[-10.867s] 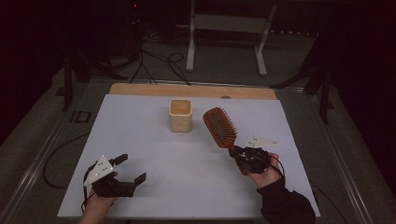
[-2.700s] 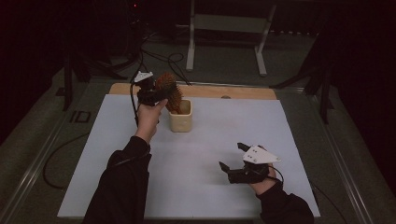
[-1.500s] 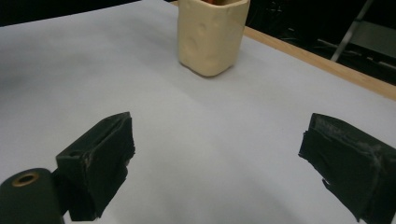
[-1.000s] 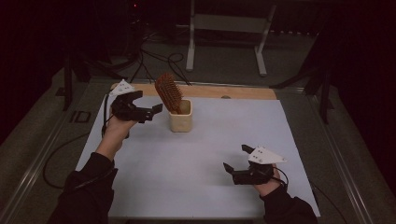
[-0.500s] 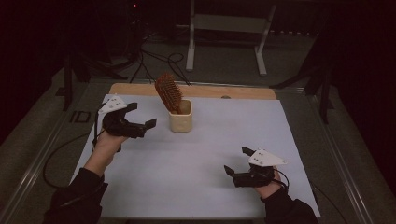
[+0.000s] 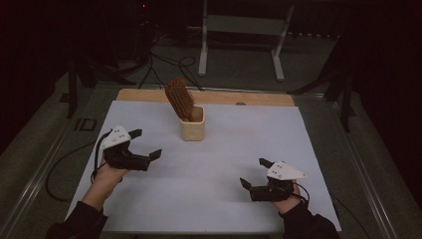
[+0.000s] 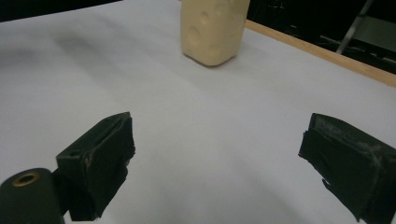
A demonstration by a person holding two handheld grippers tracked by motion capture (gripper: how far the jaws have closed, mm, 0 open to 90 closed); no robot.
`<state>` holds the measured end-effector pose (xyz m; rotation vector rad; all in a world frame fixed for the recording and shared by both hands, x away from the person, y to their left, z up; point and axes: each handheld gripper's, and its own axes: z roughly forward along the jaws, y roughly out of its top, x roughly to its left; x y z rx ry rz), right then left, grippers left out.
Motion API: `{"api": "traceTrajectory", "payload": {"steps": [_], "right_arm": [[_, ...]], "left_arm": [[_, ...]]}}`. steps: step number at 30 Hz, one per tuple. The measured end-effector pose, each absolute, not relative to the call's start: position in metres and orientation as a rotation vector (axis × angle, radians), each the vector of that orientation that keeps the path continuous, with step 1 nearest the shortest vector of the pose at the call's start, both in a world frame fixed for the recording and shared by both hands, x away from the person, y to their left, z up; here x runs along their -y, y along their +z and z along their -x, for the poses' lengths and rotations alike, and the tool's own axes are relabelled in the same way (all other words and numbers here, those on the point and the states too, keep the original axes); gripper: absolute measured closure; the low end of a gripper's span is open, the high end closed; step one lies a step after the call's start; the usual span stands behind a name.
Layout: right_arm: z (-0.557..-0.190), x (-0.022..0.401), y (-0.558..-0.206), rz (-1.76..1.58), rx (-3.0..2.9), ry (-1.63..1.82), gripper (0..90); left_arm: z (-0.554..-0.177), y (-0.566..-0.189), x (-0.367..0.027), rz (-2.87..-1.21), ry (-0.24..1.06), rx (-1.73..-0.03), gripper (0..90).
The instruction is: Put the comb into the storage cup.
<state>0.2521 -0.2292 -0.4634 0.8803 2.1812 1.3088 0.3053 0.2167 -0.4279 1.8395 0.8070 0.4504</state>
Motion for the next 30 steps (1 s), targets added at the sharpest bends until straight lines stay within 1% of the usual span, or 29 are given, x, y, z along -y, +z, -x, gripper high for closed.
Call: {"api": "traceTrajectory", "payload": {"steps": [11, 18, 23, 30], "right_arm": [[-0.249, 0.231, -0.465, -0.876, -2.182, 1.306, 8.5], [-0.248, 0.232, -0.466, -0.87, -2.185, 1.3, 8.5], [-0.246, 0.232, -0.466, -0.872, -2.187, 1.298, 8.5], [-0.244, 0.233, -0.468, -0.878, -2.193, 1.307, 8.5]], "left_arm": [[-0.276, -0.453, -0.22, -1.885, 0.469, -0.797, 0.0], [-0.259, -0.472, -0.221, -1.895, 0.455, -0.802, 0.0], [-0.251, -0.487, -0.223, -1.91, 0.439, -0.803, 0.0], [-0.244, -0.498, -0.234, -1.92, 0.453, -0.82, 0.0]]}}
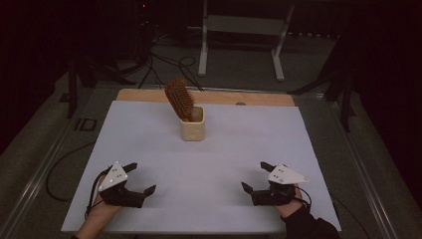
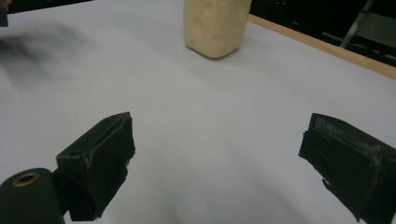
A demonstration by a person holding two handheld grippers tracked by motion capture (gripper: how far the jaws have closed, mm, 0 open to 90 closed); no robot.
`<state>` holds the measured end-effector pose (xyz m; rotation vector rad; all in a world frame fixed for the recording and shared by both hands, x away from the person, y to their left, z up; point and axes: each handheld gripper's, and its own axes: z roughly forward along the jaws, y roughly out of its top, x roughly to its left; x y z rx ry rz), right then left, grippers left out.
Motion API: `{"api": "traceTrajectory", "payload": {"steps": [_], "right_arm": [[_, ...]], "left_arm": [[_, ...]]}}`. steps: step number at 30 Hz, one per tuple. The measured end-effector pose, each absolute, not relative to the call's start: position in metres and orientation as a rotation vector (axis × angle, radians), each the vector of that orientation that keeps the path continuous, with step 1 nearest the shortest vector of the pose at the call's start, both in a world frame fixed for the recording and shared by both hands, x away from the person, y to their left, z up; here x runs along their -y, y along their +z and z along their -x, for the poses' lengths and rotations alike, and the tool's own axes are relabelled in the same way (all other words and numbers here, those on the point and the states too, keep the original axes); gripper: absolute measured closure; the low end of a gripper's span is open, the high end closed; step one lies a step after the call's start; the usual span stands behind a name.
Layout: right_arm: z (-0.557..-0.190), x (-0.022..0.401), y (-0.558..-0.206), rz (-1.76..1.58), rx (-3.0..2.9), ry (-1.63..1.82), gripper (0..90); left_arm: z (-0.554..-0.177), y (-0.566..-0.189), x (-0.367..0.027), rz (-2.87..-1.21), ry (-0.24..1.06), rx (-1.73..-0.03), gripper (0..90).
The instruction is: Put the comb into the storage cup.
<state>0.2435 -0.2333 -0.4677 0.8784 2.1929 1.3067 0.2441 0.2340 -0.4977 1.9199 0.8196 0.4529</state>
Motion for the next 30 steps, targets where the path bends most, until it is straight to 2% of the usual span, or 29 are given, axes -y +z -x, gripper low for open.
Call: {"api": "traceTrajectory", "payload": {"steps": [16, 30], "right_arm": [[-0.246, 0.233, -0.472, -0.878, -2.207, 1.306, 8.5], [-0.248, 0.234, -0.474, -0.878, -2.202, 1.308, 8.6]], "left_arm": [[-0.235, -0.509, -0.261, -1.931, 0.485, -0.935, 0.0], [-0.234, -0.511, -0.26, -1.918, 0.469, -0.92, 0.0]]}}
